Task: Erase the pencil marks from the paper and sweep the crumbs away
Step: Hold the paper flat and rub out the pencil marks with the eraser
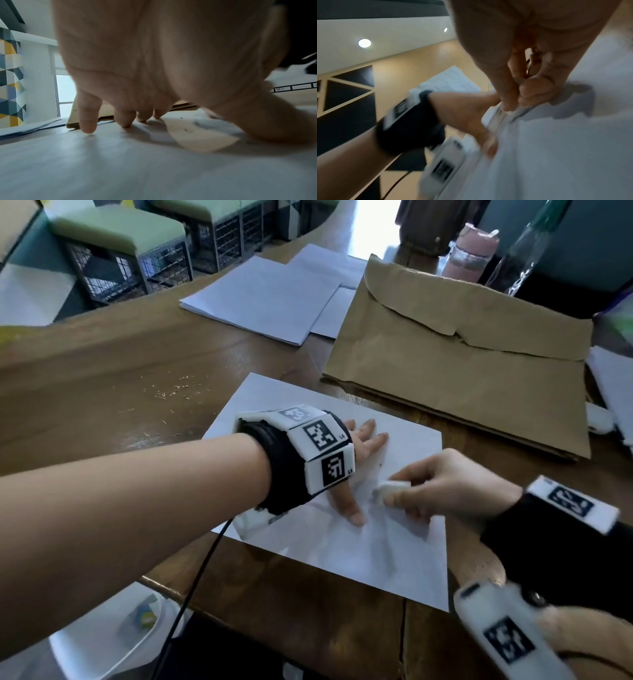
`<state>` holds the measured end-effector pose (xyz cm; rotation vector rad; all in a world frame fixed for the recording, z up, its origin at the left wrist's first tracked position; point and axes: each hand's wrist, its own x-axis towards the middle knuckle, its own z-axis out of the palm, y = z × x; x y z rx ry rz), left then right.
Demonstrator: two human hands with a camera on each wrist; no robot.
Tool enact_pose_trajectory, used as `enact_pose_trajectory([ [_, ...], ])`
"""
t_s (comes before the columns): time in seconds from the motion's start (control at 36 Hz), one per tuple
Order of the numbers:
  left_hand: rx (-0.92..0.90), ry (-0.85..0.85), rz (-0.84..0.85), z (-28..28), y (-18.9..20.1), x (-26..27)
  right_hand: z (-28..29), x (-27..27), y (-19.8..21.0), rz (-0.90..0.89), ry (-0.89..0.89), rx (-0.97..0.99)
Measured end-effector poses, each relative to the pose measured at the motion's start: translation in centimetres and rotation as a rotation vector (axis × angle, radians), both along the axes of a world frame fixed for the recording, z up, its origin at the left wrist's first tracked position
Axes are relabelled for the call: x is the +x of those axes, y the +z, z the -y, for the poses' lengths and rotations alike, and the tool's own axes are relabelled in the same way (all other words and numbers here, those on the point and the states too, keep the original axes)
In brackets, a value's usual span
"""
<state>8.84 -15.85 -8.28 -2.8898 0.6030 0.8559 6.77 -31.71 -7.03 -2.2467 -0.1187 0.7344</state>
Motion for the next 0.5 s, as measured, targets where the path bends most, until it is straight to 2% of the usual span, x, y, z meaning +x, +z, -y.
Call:
enact_pose_trajectory([
  [0.14, -0.034, 0.023, 0.009, -0.1, 0.1, -0.5, -0.1, 2.9, 0.1, 0.104, -0.21, 0.052],
  [0.28, -0.025, 0.019, 0.03, 0.0, -0.1, -0.6, -1.5, -0.6, -1.0, 0.093, -0.018, 0.03],
  [0.33, -0.024, 0.015, 0.023, -0.1, -0.2, -0.6, -1.5, -0.6, -0.9, 0.052, -0.014, 0.038],
  [0.5, -0.051, 0.019, 0.009, -0.3, 0.0, -0.5, -0.7, 2.7, -0.5, 0.149, -0.251, 0.078],
])
